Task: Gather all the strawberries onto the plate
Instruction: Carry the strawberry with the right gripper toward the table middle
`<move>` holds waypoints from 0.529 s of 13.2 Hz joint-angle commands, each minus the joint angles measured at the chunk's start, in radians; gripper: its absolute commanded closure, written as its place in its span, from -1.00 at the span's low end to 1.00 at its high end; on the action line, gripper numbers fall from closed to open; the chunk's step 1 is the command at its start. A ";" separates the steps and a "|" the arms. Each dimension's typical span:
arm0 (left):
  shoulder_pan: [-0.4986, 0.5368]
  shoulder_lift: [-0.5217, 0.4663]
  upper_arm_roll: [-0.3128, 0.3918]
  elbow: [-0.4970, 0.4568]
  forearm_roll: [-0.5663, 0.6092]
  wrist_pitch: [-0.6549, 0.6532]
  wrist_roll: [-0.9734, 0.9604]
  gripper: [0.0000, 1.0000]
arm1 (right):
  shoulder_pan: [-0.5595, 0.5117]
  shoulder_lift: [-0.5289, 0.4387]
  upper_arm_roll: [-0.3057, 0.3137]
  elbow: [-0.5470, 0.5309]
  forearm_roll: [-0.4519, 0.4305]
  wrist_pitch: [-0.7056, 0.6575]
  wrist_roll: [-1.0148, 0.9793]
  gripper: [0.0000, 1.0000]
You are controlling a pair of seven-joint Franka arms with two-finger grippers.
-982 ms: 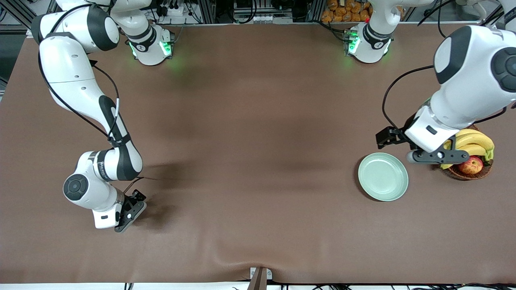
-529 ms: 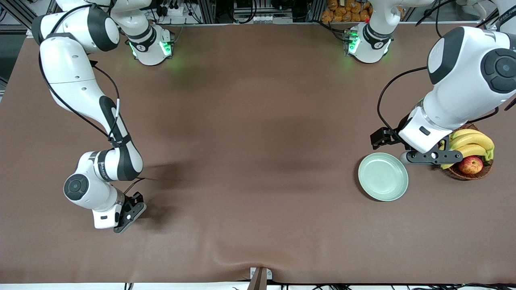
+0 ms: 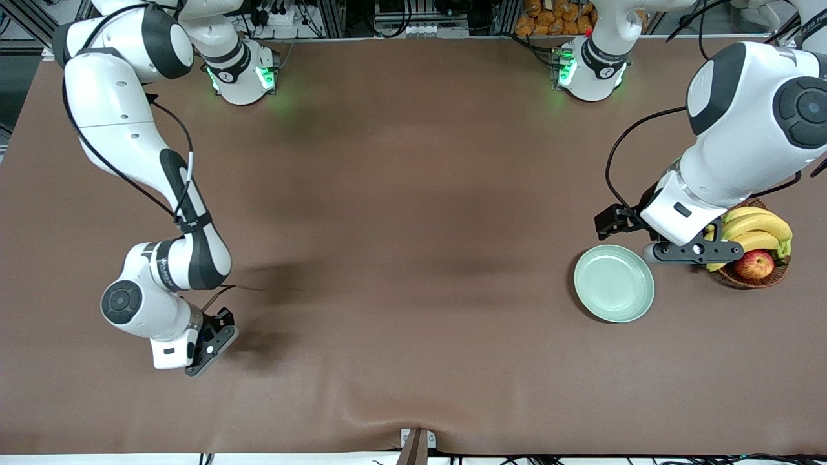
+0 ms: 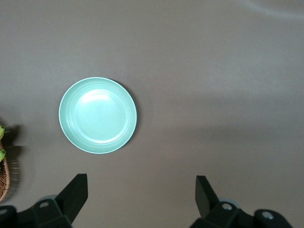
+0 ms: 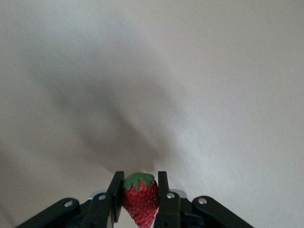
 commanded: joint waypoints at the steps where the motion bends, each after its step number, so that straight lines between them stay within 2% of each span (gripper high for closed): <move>1: 0.000 0.010 -0.001 0.024 -0.002 -0.005 -0.012 -1.00 | 0.030 -0.035 0.052 0.010 0.011 -0.037 0.026 1.00; 4: 0.000 0.010 -0.001 0.024 -0.007 -0.005 -0.012 -1.00 | 0.030 -0.038 0.144 0.020 0.011 -0.034 0.067 1.00; 7: 0.003 0.009 -0.001 0.022 -0.007 -0.005 -0.011 -1.00 | 0.074 -0.035 0.184 0.033 0.008 -0.026 0.149 1.00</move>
